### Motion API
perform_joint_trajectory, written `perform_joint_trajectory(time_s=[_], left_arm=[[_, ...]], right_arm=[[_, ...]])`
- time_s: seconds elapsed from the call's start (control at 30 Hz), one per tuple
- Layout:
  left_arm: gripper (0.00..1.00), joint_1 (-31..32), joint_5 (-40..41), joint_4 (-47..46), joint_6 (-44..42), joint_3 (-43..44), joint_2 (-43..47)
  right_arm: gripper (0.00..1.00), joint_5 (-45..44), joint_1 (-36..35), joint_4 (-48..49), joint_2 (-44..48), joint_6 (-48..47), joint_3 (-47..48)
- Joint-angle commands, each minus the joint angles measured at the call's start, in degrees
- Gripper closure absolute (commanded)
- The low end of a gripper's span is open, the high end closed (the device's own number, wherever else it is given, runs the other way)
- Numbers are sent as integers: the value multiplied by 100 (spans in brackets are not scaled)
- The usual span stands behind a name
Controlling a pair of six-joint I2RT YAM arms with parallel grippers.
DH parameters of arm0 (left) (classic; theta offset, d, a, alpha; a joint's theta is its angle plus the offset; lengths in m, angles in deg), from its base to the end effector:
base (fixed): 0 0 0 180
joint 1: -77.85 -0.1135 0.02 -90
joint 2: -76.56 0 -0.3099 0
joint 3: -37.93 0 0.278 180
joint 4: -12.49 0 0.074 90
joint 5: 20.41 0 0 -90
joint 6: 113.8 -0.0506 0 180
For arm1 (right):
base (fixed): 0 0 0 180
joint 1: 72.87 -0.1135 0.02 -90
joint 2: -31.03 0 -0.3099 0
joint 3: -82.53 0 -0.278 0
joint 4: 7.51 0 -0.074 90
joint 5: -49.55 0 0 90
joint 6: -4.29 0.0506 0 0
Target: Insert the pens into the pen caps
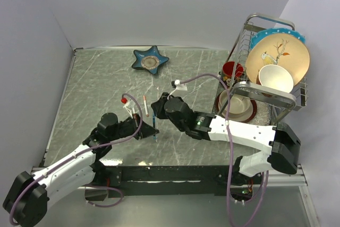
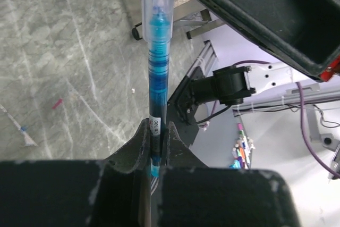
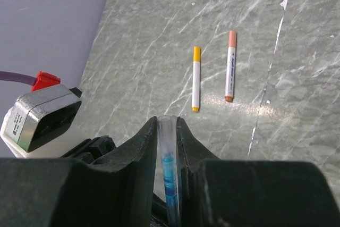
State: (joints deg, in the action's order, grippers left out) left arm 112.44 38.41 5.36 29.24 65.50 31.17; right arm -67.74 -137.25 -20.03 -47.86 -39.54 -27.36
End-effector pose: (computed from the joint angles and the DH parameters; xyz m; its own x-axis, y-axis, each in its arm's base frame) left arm 0.1352 -0.1250 0.2273 -0.8146 -0.2687 -0.5141 0.4218 0.3340 -0.8429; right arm 0.1705 0.3018 0.3319 -0.5536 0.3283 -0.7654 -0.3137 0.7691 0.5568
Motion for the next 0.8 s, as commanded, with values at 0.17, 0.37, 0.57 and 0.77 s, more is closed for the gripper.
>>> perform_joint_trajectory(time_s=[0.17,0.37,0.57,0.77], left_arm=[[99,-66,1272,324,-592,536,468],[99,-75,1632,729,-874,633,803],[99,-75,1843,1124,-1111,800,1075],[99,-145,1975,1520,-1225,1125,1286]], right_arm=[[98,452,-646,-258,-267,199,168],[100,470,-901,-407,-451,243,194],[100,470,-1217,-583,-627,225,396],[100,5,-1621,-960,-706,278,423]])
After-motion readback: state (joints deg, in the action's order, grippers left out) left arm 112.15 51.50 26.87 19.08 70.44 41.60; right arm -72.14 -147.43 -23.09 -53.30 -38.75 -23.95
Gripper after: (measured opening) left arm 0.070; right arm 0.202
